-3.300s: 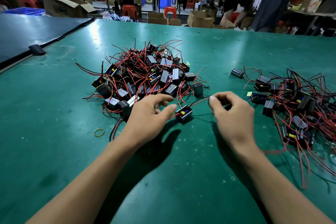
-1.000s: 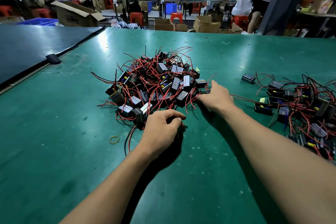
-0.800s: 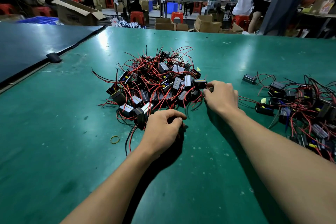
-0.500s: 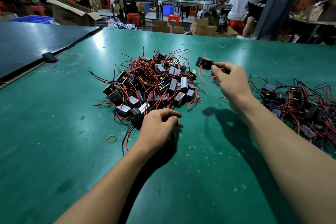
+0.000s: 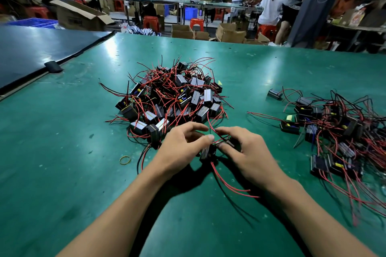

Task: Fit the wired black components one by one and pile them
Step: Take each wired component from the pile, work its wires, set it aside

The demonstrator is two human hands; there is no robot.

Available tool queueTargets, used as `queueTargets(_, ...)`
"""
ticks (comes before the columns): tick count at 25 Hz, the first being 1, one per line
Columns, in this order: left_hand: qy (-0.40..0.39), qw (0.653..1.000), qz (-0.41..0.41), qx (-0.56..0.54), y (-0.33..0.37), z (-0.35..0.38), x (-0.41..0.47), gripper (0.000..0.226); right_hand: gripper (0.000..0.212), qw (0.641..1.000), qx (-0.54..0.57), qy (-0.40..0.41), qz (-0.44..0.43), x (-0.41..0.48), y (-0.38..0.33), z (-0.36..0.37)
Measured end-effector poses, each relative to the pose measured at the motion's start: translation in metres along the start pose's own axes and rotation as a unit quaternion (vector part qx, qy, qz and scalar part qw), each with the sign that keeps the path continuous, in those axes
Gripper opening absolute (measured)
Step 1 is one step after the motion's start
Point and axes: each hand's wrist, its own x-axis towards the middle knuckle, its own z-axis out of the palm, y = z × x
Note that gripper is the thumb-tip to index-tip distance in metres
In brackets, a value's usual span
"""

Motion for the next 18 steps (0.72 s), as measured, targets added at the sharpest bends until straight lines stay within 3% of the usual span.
queueTargets(6,0.013,0.998,0.011,0.063,0.003,0.003,0.0,0.023,0.057,0.999,-0.034,0.007,0.033,-0.006,0.013,-0.011)
queueTargets(9,0.036,0.996,0.01,0.087,0.001,0.001,0.001,0.025,0.053,0.993,-0.049,0.049,0.099,-0.008,0.019,-0.016)
queueTargets(12,0.041,0.992,0.029,0.12,0.002,0.001,0.0,0.03,0.03,0.965,0.135,0.122,0.192,-0.008,0.02,-0.018)
queueTargets(15,0.032,0.99,0.039,0.132,0.003,0.001,-0.002,0.028,0.017,0.883,0.362,0.11,0.278,-0.005,0.016,-0.016)
queueTargets(16,0.031,0.99,0.04,0.135,0.003,0.001,-0.002,0.026,0.016,0.867,0.392,0.094,0.293,-0.005,0.014,-0.016)
queueTargets(18,0.032,0.987,0.051,0.149,0.003,0.001,-0.003,0.02,0.02,0.881,0.371,0.076,0.283,-0.005,0.015,-0.019)
